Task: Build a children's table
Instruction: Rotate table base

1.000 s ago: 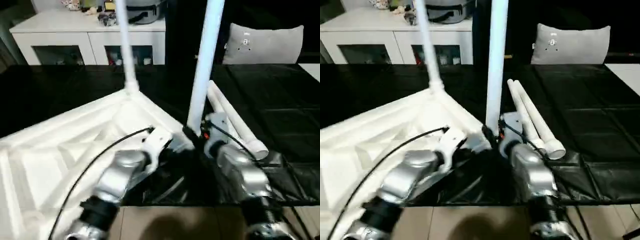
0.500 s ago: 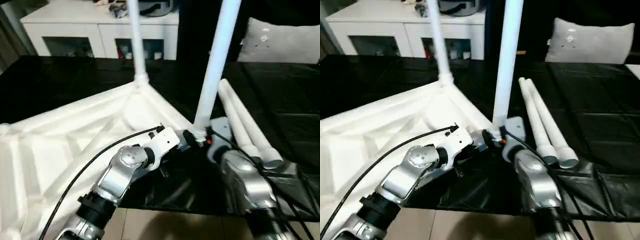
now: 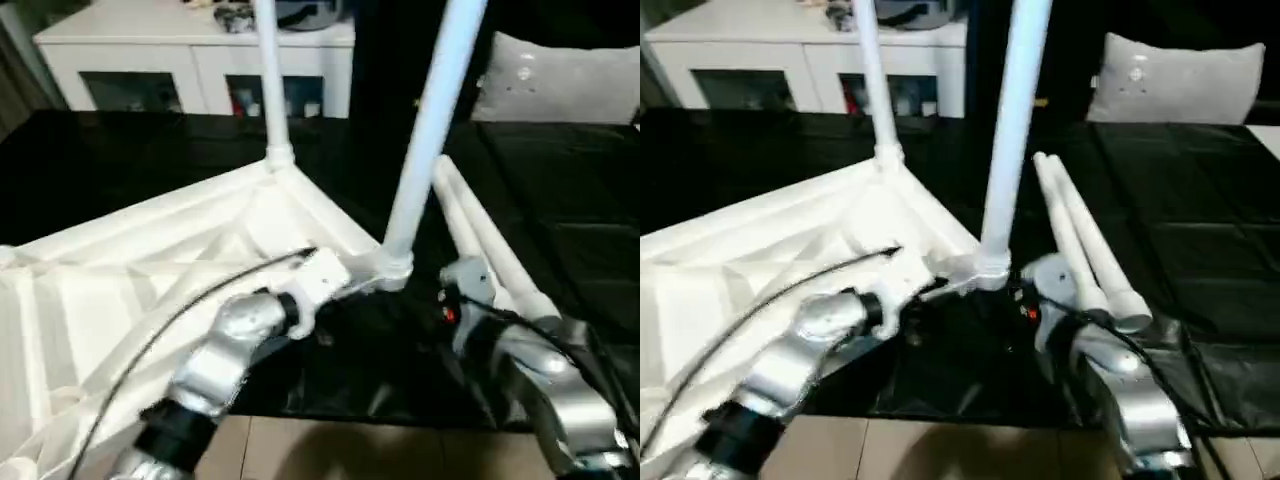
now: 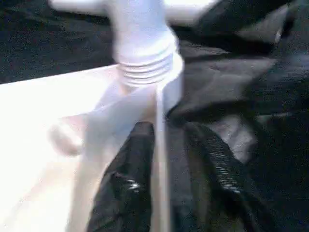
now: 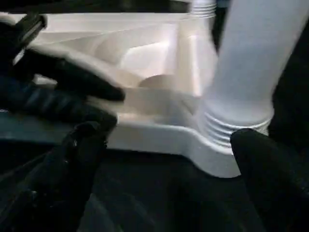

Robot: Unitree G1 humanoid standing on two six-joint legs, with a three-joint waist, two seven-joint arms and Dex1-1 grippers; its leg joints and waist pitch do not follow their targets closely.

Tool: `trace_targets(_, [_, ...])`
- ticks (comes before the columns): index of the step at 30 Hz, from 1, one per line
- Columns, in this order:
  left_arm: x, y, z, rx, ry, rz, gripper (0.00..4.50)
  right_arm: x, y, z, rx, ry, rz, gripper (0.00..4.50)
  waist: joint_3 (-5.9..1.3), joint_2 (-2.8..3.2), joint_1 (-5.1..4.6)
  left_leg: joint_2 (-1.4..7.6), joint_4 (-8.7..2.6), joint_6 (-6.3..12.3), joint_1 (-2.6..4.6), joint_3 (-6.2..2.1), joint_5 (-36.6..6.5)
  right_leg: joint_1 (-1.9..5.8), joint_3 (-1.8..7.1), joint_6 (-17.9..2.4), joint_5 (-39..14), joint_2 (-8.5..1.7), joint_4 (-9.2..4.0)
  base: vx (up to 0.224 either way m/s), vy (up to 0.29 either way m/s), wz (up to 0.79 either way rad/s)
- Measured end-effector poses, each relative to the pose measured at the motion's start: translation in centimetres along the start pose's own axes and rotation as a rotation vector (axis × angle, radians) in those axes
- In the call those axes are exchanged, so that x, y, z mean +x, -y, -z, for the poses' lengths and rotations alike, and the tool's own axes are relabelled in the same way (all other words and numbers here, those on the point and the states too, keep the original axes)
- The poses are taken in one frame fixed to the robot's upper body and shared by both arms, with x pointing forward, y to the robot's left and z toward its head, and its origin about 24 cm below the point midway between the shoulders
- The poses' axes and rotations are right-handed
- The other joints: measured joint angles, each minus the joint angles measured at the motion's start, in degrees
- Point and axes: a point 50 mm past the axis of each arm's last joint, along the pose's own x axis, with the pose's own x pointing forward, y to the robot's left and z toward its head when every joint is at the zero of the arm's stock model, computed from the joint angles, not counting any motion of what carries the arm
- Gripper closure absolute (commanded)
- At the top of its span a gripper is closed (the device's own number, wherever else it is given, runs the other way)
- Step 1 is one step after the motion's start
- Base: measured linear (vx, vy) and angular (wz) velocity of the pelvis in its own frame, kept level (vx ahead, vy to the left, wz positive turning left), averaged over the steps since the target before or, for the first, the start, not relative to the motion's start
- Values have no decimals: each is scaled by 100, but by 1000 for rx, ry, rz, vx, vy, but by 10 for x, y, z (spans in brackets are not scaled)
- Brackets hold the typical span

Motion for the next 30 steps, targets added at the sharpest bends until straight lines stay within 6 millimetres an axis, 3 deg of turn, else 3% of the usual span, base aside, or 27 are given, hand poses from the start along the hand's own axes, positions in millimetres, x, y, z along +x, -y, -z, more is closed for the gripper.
trace_targets(2, [-20,-11,8,-2,-53,-56,281,4,-1,-9,-5,29,-77,0,0,0,-36,1,1,0,5,1,0,0,1,-5,4,2,2,0,0,0])
trace_targets(5, [-43,-22,20,-27,-125,-120,281,15,4,-23,-35,59,-127,0,4,-7,-8,1,12,0,5,-2,1,4,1,-9,7,1,3,0,0,0])
trace_targets(10, [-74,-33,35,-58,-238,-226,281,43,36,-37,-120,46,-50,0,40,-70,30,2,34,-1,0,-4,3,2,-3,-42,28,-1,14,0,0,0])
trace_targets(12, [-80,-35,38,-74,-254,-264,281,50,48,-41,-151,41,45,0,51,-112,97,3,40,6,11,-1,8,0,-1,-51,33,-6,24,0,0,0])
trace_targets(14, [-82,-37,34,-72,-252,-302,281,57,52,-41,-171,35,121,0,67,-203,153,5,42,6,7,0,7,-5,-2,-51,30,-6,36,0,0,0])
trace_targets(16, [-86,-40,35,-76,-260,-338,281,58,54,-38,-178,30,150,0,71,-258,168,6,42,6,6,-1,7,-5,-2,-51,28,-5,36,0,0,0])
trace_targets(18, [-93,-46,37,-56,-288,-400,281,58,42,-32,-160,46,101,0,68,-287,154,7,41,5,6,0,6,-5,-1,-49,27,-3,35,0,0,0])
trace_targets(20, [-104,-54,39,-41,-326,-486,281,63,17,-19,-124,53,-15,0,67,-296,95,11,36,4,-4,0,5,-4,-1,-49,27,5,40,0,0,0])
trace_targets(23, [-113,-68,37,-21,-347,-593,316,65,-5,0,-85,14,-105,0,74,-282,91,12,38,-3,16,-3,11,-1,-1,-52,29,5,44,0,0,0])
trace_targets(30, [-136,-102,28,8,-339,-772,361,59,-18,10,-45,-15,-93,0,84,-263,162,7,53,-4,35,-23,12,12,1,-43,28,4,44,0,0,0])
